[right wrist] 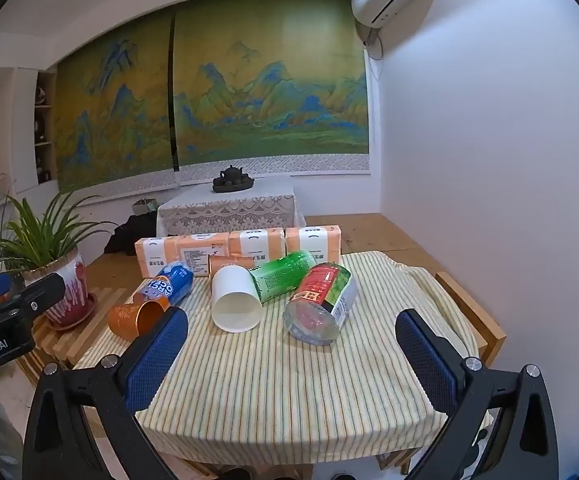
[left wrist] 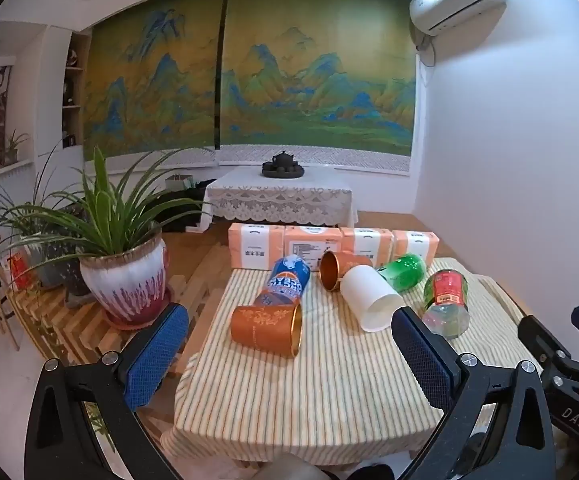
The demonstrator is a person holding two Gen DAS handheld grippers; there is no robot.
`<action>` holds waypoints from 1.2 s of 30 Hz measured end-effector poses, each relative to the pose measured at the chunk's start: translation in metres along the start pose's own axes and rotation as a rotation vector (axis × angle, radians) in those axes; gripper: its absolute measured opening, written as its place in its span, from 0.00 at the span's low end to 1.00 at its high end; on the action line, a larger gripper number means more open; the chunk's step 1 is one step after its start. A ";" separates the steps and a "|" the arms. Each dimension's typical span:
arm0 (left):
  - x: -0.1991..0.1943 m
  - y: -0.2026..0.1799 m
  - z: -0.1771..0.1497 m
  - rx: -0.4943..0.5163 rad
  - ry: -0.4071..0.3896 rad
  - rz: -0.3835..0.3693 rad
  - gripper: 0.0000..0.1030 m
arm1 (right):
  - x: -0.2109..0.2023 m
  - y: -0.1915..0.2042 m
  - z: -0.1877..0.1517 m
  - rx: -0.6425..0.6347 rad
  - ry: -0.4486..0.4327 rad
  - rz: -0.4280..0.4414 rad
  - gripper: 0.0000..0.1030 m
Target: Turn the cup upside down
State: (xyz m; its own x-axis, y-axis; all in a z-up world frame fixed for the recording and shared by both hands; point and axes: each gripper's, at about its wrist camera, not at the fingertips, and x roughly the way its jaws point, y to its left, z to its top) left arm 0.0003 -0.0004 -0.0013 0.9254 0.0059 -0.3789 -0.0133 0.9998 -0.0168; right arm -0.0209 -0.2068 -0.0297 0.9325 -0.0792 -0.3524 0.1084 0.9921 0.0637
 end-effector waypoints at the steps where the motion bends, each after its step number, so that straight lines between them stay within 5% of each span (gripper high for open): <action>1: 0.001 -0.001 -0.001 -0.001 0.008 -0.002 1.00 | 0.000 0.000 -0.001 0.003 0.007 0.001 1.00; 36: 0.032 -0.005 -0.008 0.027 0.067 -0.035 1.00 | 0.019 0.000 -0.012 0.006 0.054 -0.004 1.00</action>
State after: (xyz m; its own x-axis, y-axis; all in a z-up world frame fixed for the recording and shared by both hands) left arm 0.0271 -0.0053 -0.0208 0.8978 -0.0297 -0.4395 0.0299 0.9995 -0.0064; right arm -0.0071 -0.2069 -0.0472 0.9121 -0.0775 -0.4026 0.1143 0.9911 0.0680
